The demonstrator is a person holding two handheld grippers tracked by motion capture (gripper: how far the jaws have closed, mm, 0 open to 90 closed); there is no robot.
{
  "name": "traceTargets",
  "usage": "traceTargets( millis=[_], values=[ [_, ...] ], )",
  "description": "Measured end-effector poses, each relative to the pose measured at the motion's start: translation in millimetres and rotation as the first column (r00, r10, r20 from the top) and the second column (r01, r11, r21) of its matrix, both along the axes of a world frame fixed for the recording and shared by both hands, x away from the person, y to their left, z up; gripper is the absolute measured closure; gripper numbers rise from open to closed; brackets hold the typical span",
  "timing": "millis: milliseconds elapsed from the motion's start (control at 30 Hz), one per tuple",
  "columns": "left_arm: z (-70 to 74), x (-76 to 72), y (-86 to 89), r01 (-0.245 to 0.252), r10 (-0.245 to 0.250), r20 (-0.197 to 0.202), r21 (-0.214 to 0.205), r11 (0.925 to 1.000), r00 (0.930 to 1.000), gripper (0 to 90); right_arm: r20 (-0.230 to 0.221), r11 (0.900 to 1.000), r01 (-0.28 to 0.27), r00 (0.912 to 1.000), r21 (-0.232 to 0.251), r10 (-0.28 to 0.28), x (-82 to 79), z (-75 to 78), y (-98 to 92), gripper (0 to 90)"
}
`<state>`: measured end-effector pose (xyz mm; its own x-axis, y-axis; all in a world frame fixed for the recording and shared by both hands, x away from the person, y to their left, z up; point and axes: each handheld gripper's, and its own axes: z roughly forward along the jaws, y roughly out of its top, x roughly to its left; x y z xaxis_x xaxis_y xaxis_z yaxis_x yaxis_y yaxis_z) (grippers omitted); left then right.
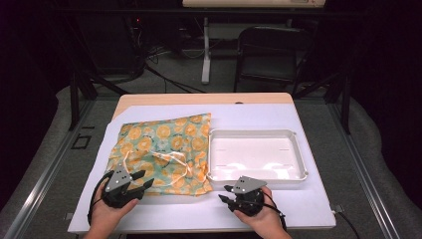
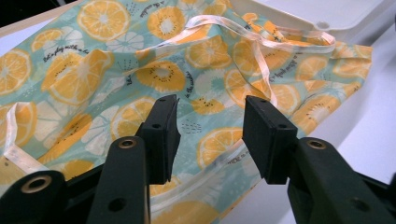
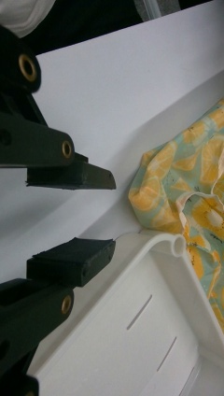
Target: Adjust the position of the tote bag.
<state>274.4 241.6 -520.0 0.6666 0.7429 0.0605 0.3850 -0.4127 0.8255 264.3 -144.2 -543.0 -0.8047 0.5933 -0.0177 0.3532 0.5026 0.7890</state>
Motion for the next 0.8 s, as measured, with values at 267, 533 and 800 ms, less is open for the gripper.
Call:
traceTargets(
  millis=[267, 533, 800],
  values=[
    [2.3, 0.9, 4.6, -0.010, 0.009, -0.012, -0.027, 0.9996, 0.9999, 57.6, -0.016, 0.9999, -0.009, 0.9998, -0.010, 0.009, 0.1, 2.4, -3.5, 68.1],
    [6.4, -1.7, 11.5, -0.038, 0.038, -0.004, -0.034, 0.9987, 0.9993, 57.6, 0.007, 0.9991, 0.012, 0.9999, 0.040, -0.012, -0.1, 5.5, -5.1, 70.5],
    [7.9, -3.6, 16.5, -0.053, 0.052, -0.016, -0.044, 0.9976, 0.9985, 55.3, 0.030, 0.9993, 0.001, 0.9995, 0.038, -0.002, -1.0, 6.6, -1.1, 71.1]
  ],
)
